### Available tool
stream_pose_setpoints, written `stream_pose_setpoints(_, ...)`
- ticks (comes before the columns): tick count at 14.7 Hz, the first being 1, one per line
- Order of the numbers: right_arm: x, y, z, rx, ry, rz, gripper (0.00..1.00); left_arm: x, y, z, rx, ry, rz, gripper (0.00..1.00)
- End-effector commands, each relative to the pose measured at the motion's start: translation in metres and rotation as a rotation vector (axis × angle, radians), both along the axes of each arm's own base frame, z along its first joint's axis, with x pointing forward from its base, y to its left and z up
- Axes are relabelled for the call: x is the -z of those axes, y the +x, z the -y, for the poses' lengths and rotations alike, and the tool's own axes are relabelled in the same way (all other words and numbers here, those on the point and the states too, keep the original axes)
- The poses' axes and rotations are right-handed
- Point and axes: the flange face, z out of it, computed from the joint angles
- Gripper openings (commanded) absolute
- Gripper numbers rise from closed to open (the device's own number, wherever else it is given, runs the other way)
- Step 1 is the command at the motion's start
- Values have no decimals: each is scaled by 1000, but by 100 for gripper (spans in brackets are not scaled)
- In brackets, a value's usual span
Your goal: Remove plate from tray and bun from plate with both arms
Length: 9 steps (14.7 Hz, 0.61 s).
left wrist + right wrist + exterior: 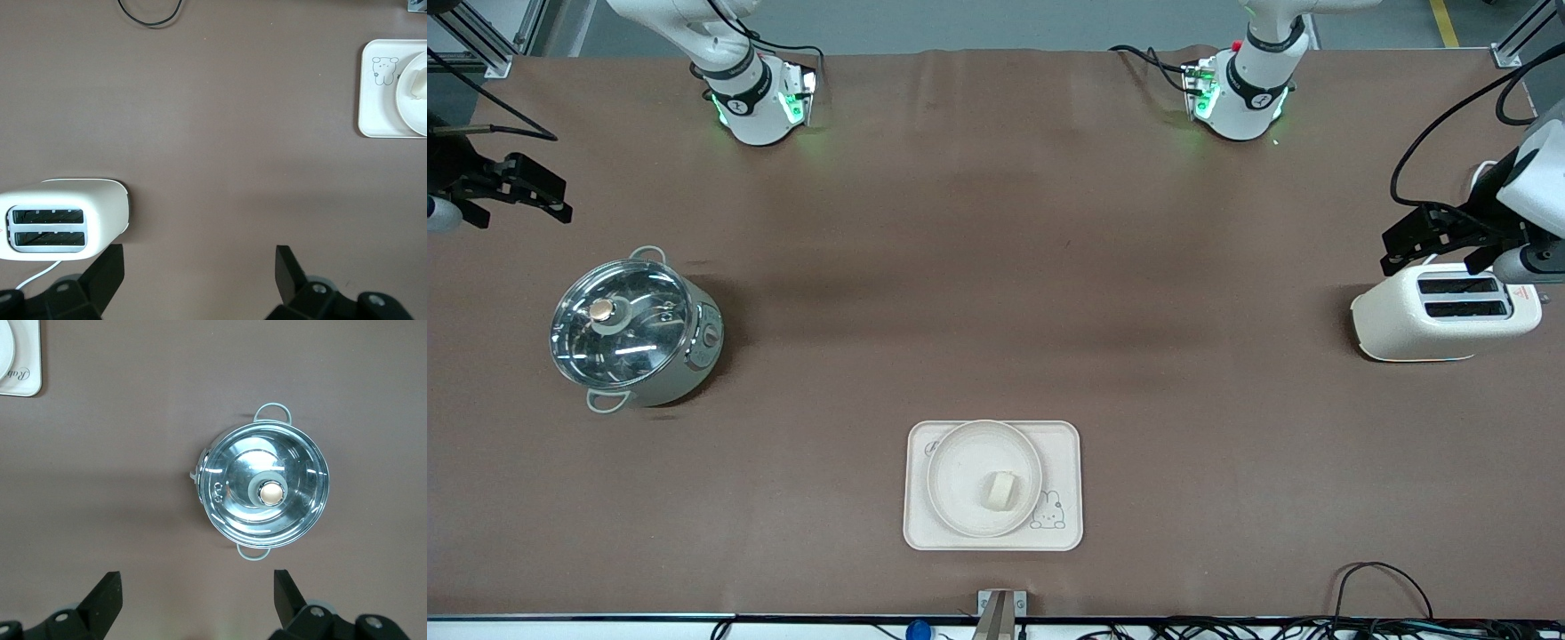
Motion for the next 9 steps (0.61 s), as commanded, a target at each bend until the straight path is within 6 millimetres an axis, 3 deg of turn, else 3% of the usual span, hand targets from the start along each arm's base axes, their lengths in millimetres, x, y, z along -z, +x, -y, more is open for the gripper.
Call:
stream_pose_setpoints(1, -3, -2, -4, -10, -11, 9, 100, -5, -3, -4, 15, -1, 9, 100)
stream_pose_setpoints(6, -5, -1, -5, -10, -11, 21, 100, -5, -1, -4, 23, 9, 10, 100)
stream_pose_setpoints(9, -3, 7, -21, -28, -4, 36, 100, -5, -1, -5, 18, 4, 10, 100)
